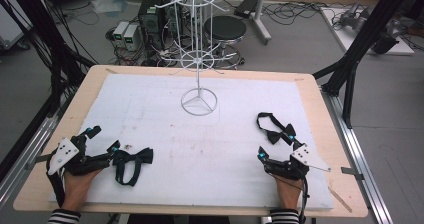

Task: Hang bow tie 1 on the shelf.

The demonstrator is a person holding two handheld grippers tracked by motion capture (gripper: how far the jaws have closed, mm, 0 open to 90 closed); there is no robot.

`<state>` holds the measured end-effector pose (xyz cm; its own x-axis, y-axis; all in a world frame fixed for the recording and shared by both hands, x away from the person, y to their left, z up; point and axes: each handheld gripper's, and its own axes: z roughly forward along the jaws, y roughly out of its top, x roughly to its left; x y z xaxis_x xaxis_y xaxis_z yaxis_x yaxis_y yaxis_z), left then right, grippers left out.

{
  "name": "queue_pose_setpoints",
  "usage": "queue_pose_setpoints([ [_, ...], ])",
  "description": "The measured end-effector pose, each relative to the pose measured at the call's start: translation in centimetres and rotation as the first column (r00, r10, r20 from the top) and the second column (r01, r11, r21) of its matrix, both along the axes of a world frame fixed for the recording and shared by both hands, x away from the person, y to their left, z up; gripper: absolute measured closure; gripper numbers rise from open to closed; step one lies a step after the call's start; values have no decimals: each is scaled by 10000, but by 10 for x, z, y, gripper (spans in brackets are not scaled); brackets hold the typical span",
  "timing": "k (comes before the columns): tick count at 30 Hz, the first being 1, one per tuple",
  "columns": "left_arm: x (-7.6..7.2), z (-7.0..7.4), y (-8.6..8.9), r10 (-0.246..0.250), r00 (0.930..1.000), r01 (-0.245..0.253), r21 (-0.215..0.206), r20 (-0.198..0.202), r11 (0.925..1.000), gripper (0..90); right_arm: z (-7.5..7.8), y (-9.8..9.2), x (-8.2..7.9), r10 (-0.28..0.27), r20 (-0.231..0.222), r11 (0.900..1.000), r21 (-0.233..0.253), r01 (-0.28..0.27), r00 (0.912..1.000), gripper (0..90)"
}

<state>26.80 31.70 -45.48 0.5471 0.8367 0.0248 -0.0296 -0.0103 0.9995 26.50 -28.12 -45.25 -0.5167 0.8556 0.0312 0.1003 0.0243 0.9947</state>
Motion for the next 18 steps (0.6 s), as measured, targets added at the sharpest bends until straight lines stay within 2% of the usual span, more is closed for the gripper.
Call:
queue_pose_setpoints([
  [12,1,1,0,-82,9998,84,70,-203,9999,136,0,-1,0,-19,23,10000,60,18,10000,43],
  [18,3,6,5,-250,9996,247,-204,-146,9995,136,0,0,-1,3,-14,10000,56,-3,10000,43],
])
